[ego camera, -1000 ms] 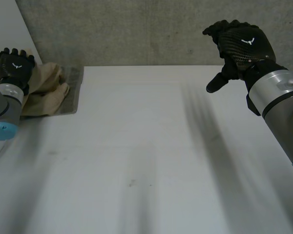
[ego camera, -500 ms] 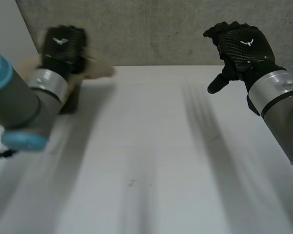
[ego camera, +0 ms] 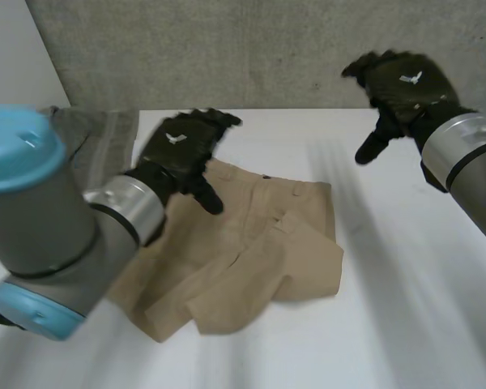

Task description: Fold the laundry.

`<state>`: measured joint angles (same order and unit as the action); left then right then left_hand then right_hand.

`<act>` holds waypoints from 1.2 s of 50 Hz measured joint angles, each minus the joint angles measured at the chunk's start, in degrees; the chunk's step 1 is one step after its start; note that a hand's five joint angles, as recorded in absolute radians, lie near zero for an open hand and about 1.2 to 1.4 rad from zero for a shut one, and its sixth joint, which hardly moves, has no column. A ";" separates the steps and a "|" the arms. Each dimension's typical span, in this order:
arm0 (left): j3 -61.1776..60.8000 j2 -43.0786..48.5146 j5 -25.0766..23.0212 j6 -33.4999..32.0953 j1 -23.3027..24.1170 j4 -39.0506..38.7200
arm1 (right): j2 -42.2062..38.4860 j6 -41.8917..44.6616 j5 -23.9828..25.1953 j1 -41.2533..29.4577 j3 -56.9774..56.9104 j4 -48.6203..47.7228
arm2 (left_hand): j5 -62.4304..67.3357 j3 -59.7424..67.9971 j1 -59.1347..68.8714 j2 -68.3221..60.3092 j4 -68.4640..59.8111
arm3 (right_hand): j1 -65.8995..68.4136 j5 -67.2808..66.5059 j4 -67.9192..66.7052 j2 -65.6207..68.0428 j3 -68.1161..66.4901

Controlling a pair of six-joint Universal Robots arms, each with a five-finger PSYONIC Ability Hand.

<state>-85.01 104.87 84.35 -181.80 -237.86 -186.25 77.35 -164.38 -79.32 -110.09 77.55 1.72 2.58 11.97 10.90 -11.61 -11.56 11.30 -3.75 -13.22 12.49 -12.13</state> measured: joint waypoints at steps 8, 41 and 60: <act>-2.03 -2.19 0.27 0.09 1.02 4.17 | -6.78 17.29 3.63 -0.16 -4.70 15.57 | 0.00 0.11 0.16 -0.14 -0.16 | 0.00 0.00 0.00 0.00 0.00; 24.63 32.40 6.32 -20.75 16.62 5.72 | -9.99 25.15 0.41 9.13 4.47 13.85 | 49.66 51.34 54.19 -52.16 -51.79 | 0.00 0.00 0.00 0.00 0.00; 14.03 4.14 14.23 -24.49 16.23 5.56 | -11.11 6.12 11.14 11.36 -1.34 12.82 | 52.38 55.82 54.75 -56.86 -57.08 | 0.00 0.01 0.00 0.00 0.00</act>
<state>-70.97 109.02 98.58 -206.29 -221.64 -180.70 66.23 -158.26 -68.18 -98.73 76.21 14.54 54.97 67.78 65.65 -68.47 -68.64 11.30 -3.74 -13.22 12.49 -12.13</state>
